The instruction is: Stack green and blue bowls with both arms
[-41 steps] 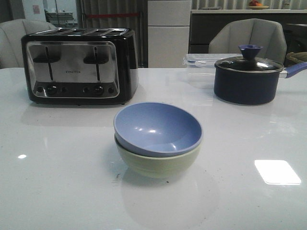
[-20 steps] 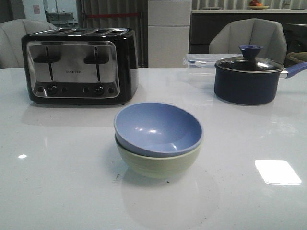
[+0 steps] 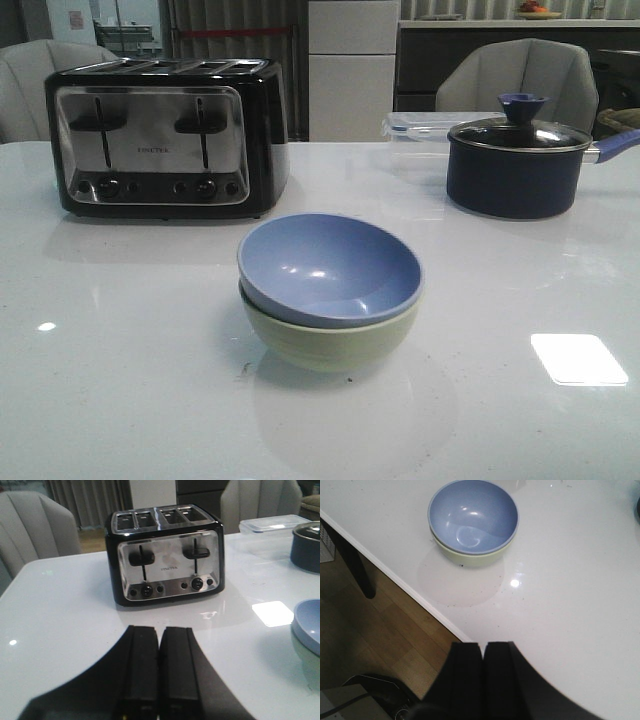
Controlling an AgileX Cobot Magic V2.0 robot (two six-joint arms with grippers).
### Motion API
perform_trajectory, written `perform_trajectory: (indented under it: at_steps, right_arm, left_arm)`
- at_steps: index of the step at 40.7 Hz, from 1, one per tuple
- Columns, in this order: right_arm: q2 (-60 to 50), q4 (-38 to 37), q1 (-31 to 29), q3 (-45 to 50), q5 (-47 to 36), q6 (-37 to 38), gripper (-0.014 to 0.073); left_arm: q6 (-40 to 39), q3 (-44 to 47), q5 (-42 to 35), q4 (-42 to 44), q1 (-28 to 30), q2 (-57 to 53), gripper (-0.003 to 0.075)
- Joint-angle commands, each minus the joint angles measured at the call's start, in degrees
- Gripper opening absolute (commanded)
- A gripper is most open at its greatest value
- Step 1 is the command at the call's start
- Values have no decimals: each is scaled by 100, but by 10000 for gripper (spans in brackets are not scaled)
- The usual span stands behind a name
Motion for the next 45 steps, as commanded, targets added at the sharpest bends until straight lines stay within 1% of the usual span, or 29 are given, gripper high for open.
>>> perform_trajectory:
  at_steps: [1, 4, 10, 15, 20, 22, 25, 39, 45]
  right_arm:
    - [31, -2, -4, -161, -374, -68, 56]
    - [31, -2, -4, -161, -374, -68, 56]
    - [31, -2, -4, -161, -374, -68, 56]
    - [31, -2, -4, -161, -374, -68, 56]
    - [31, -2, -4, -161, -366, -68, 56]
    - [31, -2, -4, -161, -366, -68, 56]
    - [31, -2, -4, -161, -364, -68, 56]
    - [31, -2, -4, -161, -281, -68, 56]
    - [31, -2, -4, -161, -281, -68, 56]
  left_arm:
    - [-408, 139, -937, 305, 104, -173, 93]
    - [-648, 400, -1133, 393, 235, -320, 93]
    - [-685, 915, -1622, 365, 556, -455, 93]
    - [-685, 1256, -2001, 340, 640, -657, 93]
    - [-685, 1593, -2551, 329, 651, -714, 93]
    - [-685, 1576, -2441, 318, 659, -714, 93]
    - [-685, 1576, -2544, 318, 663, -714, 93]
    - [-685, 1576, -2545, 328, 801, -714, 93]
    - [-685, 1576, -2545, 328, 641, -714, 93]
